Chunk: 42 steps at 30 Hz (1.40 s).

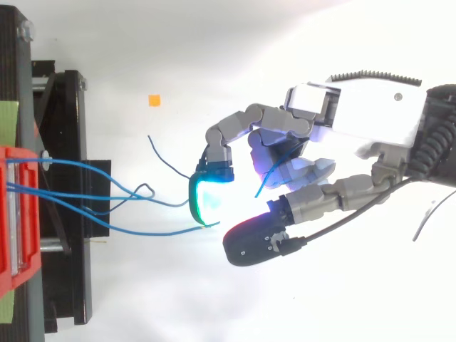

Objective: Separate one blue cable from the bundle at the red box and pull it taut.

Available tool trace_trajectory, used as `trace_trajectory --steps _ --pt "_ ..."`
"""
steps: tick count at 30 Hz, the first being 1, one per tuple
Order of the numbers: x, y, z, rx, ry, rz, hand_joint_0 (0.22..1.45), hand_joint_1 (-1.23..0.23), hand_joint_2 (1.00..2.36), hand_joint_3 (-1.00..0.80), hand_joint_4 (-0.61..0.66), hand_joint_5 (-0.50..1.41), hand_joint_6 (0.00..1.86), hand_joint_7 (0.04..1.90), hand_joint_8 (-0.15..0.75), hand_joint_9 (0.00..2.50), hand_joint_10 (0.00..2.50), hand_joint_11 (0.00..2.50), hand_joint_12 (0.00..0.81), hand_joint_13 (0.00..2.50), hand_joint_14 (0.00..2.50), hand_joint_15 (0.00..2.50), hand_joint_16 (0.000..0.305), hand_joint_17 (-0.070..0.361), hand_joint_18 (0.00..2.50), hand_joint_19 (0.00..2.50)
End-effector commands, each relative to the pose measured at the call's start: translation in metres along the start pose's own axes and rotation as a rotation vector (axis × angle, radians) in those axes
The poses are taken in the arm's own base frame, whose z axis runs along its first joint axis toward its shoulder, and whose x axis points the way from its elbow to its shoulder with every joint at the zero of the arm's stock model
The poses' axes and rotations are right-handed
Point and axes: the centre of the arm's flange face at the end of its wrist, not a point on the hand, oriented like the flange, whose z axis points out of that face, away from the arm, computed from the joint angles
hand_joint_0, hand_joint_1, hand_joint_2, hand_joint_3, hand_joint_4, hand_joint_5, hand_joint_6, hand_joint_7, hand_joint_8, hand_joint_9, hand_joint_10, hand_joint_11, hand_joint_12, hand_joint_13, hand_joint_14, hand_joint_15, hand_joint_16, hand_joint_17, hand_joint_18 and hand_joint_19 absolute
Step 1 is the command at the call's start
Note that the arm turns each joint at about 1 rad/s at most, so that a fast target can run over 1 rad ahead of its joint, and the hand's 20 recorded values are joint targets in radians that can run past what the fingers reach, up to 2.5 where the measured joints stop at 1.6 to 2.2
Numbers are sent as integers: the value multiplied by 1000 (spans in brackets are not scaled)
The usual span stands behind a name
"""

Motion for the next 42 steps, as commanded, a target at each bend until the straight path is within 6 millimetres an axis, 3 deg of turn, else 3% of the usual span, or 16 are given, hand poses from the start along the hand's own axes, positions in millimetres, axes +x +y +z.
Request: trace_trajectory --steps 1,42 --pt "0 0 0 1 -1 0 579 -704 1023 -104 -82 -121 880 1132 312 497 2500 2076 402 908 2500 1446 44 98 1344 1436" --pt "0 0 0 -1 -1 0 580 -704 1023 -102 -81 -120 879 1135 313 496 2500 2073 402 911 2500 1445 42 95 1340 1408"
